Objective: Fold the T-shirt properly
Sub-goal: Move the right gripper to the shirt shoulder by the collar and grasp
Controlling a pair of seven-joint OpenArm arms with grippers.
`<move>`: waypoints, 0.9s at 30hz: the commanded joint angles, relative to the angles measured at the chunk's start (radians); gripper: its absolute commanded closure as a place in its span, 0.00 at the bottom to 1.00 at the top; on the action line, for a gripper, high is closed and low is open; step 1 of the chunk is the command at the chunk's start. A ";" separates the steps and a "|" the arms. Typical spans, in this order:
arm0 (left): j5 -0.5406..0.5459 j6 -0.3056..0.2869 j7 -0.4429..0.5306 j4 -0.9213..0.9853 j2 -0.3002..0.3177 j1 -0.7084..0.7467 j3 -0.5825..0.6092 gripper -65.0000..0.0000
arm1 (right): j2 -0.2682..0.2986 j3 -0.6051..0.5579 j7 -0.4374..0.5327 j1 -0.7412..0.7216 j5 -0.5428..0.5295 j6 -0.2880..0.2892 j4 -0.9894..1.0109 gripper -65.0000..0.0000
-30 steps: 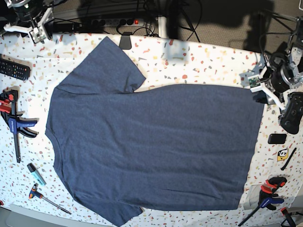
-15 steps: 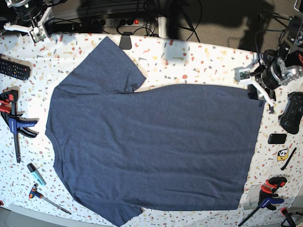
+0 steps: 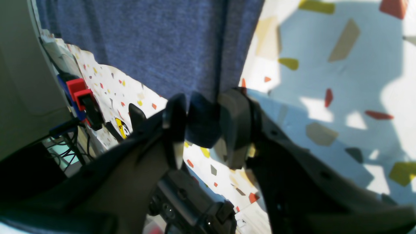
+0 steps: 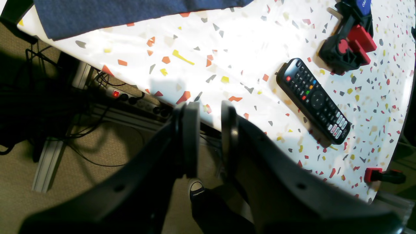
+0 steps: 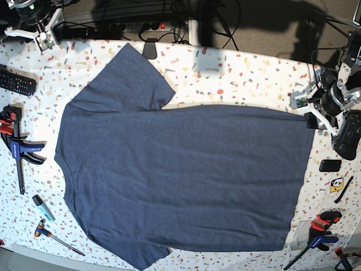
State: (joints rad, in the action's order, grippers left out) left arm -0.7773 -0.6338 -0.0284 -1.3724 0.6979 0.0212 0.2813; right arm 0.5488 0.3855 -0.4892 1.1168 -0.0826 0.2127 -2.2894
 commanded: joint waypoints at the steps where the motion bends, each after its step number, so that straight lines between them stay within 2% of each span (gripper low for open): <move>1: -0.007 -0.050 -0.005 0.004 0.014 -0.002 -0.003 0.68 | 0.008 0.007 0.013 0.011 0.000 -0.019 -0.017 0.82; 4: -0.008 -0.052 -0.005 0.004 0.014 -0.002 -0.003 0.73 | 0.008 0.007 0.013 0.011 0.000 -0.019 -0.017 0.82; 6: -0.007 -0.052 -0.005 0.004 0.014 -0.002 -0.003 0.83 | 0.008 0.007 0.013 0.011 0.000 -0.019 -0.017 0.82; 8: -0.008 -0.052 -0.010 0.004 0.014 0.001 -0.003 0.97 | 0.008 0.007 0.013 0.011 0.000 -0.019 -0.017 0.82; 9: -0.007 -0.052 -0.019 0.004 0.014 0.002 -0.003 1.00 | 0.008 0.007 0.013 0.011 0.000 -0.019 -0.017 0.82; 12: 0.005 -0.051 -0.101 0.004 -0.001 0.009 -0.003 1.00 | 0.008 0.007 0.013 0.011 0.001 -0.018 -0.017 0.82; 15: 0.098 -0.051 -0.222 0.004 -0.023 0.013 -0.003 1.00 | 0.009 0.007 0.015 0.011 0.056 -0.010 -0.017 0.81; 17: 0.175 -0.051 -0.264 0.004 -0.029 0.013 -0.003 1.00 | 0.018 0.007 0.018 0.011 0.120 -0.003 -0.017 0.75; 21: 0.317 -0.051 -0.285 0.004 -0.033 0.012 -0.003 1.00 | 0.069 0.007 0.029 0.011 0.187 -0.003 -0.016 0.50; 27: 0.427 -0.026 -0.285 0.002 -0.033 0.012 -0.003 1.00 | 0.129 0.005 0.134 -0.039 0.272 -0.002 0.034 0.48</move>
State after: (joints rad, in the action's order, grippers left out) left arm -0.3729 -0.6125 -0.3145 -1.3739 0.6624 0.0273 0.2733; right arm 0.6651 0.3836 -0.3729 1.0737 0.1822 0.2234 -2.2410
